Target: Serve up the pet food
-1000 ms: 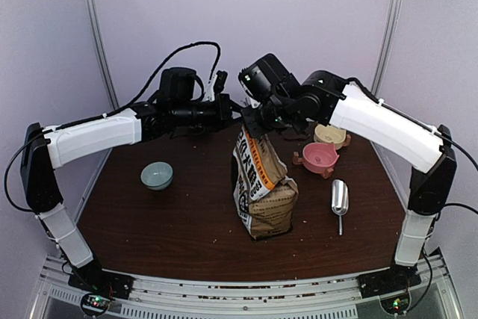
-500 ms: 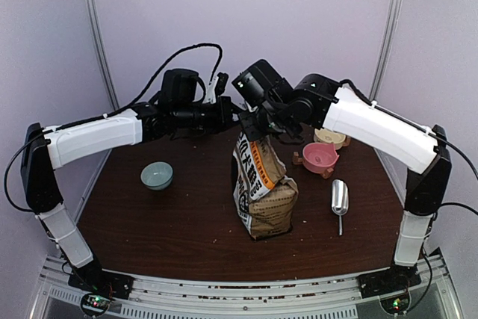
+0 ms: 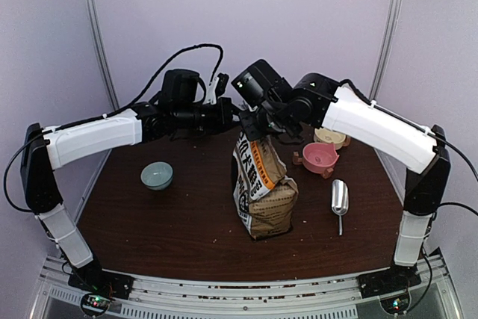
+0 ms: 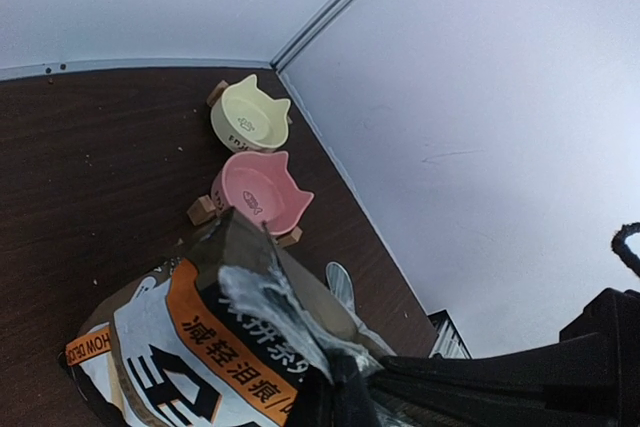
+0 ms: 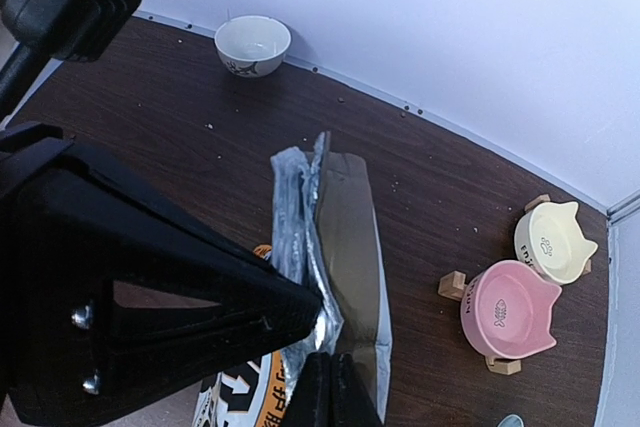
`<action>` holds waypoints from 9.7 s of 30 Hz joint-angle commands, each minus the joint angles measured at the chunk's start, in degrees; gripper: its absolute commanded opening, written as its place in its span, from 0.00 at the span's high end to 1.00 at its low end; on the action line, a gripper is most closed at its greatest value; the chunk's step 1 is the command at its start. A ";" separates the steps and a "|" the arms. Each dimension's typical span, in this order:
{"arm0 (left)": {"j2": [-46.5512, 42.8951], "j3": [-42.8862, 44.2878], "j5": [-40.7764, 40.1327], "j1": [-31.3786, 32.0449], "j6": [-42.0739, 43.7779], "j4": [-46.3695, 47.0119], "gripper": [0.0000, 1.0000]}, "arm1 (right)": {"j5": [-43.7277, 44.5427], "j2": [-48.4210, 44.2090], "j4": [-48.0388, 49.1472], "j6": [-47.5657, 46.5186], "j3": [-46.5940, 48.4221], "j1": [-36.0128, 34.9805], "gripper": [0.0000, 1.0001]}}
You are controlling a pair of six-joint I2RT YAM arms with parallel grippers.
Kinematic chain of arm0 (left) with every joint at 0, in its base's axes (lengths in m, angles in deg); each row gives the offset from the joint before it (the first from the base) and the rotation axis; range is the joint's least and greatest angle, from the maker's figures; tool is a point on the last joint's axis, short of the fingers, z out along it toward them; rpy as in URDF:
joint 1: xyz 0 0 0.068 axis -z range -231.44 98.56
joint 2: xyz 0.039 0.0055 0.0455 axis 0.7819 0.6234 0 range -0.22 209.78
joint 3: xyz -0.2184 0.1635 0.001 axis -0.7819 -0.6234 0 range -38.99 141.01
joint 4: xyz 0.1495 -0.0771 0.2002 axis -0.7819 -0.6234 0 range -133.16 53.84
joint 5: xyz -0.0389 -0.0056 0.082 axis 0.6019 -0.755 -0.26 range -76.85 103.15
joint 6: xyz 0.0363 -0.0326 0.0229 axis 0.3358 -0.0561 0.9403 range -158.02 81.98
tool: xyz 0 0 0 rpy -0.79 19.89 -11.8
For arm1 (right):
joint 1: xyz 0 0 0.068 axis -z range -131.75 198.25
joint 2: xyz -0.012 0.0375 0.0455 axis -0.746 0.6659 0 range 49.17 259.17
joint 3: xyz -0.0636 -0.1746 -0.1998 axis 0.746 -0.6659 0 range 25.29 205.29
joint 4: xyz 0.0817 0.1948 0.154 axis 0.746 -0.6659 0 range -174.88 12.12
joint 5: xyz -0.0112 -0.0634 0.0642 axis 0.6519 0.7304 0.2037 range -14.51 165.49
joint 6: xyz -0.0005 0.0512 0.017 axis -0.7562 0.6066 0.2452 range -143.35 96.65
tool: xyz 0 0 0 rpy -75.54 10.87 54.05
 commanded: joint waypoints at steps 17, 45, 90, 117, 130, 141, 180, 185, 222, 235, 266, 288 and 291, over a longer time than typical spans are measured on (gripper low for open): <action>-3.30 1.93 -3.11 -0.66 2.54 -3.97 1.00 | 7.31 -0.16 -7.72 1.62 1.69 3.82 1.00; -4.27 0.54 0.33 -0.66 3.78 0.08 1.00 | -26.47 -1.79 -3.13 3.33 6.29 7.78 0.69; -1.57 7.27 -13.13 2.09 7.34 -10.34 1.00 | 4.06 6.02 -14.31 -3.94 13.34 1.77 1.00; -1.68 6.71 -15.72 2.20 6.96 -11.38 1.00 | 6.33 5.98 -14.68 -2.66 12.29 2.82 1.00; -1.64 6.52 -16.99 2.15 7.03 -12.10 1.00 | 7.02 5.74 -15.01 -2.22 11.90 3.59 1.00; -1.12 6.32 -17.39 2.20 6.85 -12.11 1.00 | 6.40 5.47 -14.71 -2.13 11.45 4.35 1.00; -5.62 9.65 -10.78 3.79 9.90 -15.98 0.44 | -15.96 -6.29 -8.36 0.07 3.62 7.15 0.51; -5.61 9.10 -10.54 4.26 9.46 -15.88 0.41 | -17.83 -6.52 -8.16 0.37 2.78 7.09 0.47; -2.71 4.25 -7.37 5.49 3.58 -12.19 0.34 | -30.89 -12.33 5.14 5.66 -11.03 5.45 1.00; -0.74 3.65 -9.82 5.66 1.25 -10.70 0.26 | -28.47 -11.51 3.61 4.70 -10.03 4.41 1.00; -0.25 3.13 -9.69 5.74 0.78 -11.48 0.38 | -23.96 -10.71 1.26 4.02 -8.37 4.10 1.00; -4.97 21.27 -6.62 2.77 18.34 -41.29 1.00 | -8.38 -12.18 -7.88 3.98 -4.09 7.94 1.00; -1.85 28.02 -6.55 1.83 22.58 -47.67 1.00 | -7.91 -12.95 -7.98 4.27 -4.25 8.43 1.00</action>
